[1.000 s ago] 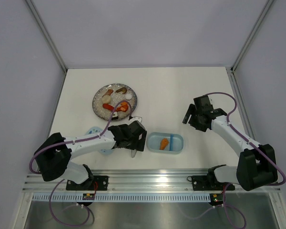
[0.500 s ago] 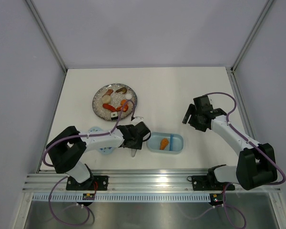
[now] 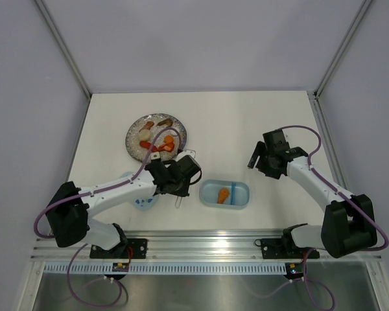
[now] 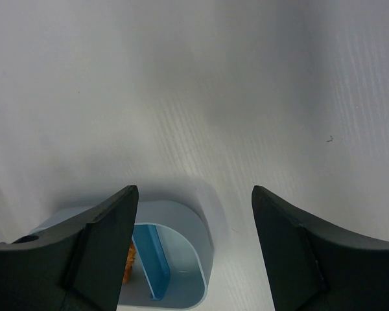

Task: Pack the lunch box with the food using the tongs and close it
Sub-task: Pick up the clamp at the center of the board, then pick up the fake food from the plate.

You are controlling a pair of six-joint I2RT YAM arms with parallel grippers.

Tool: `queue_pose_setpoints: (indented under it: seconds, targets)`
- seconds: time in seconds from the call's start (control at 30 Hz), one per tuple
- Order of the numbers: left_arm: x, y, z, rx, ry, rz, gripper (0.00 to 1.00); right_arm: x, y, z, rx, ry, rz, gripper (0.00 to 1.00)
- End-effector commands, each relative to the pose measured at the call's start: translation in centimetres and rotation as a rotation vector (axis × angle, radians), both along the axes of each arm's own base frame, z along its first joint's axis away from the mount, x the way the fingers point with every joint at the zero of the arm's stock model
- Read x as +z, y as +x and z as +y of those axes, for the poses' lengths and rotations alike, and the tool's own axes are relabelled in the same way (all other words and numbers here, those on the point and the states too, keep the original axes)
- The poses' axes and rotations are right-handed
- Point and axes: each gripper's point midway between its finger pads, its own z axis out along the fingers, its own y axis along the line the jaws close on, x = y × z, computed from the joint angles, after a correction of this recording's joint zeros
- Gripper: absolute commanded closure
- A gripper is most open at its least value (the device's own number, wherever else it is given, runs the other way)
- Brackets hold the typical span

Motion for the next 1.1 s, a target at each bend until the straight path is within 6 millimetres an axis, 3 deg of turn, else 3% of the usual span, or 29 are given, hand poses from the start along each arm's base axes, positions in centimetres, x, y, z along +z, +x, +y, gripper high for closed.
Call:
queue_pose_setpoints:
  seconds: [0.0,0.17,0.4,0.53,0.57,0.7,0.8,0.93,1.07]
  targets:
    - [4.3,0.5,-0.2,-0.101,-0.026,-0.036,0.98,1.0,1.1,0.2,0.013,0.002,-0.037,0.21]
    - [5.9,1.6,1.6,-0.067,-0.038,-0.02,0.98,0.6,0.6,0.0,0.008,0.001,-0.033,0.21]
    - [9.0,5.5,4.9,0.079,-0.077,-0.076,0.98,0.5,-0.4,-0.5,-0.008,-0.002,-0.04,0.21]
    - [11.1,8.2,5.6,0.136,-0.104,-0.098,0.99,0.8,-0.5,-0.9,-0.016,-0.017,-0.047,0.21]
    - [12.5,9.3,5.8,0.152,-0.107,-0.131,0.99,0.8,-0.6,-0.9,-0.015,-0.019,-0.046,0.21]
    - [13.0,12.4,8.0,0.196,-0.067,-0.136,1.0,1.5,-0.6,-1.0,-0.019,-0.018,-0.065,0.21]
    - [12.6,14.5,8.4,0.201,-0.112,-0.098,1.0,2.1,-0.6,-1.3,-0.027,-0.033,-0.072,0.21]
    - [11.2,16.3,8.8,0.184,-0.033,-0.033,0.9,2.6,-0.6,-1.6,-0.04,-0.045,-0.075,0.21]
    - [10.7,16.8,10.4,0.199,0.081,-0.007,0.89,3.1,-0.7,-1.7,-0.044,-0.044,-0.089,0.21]
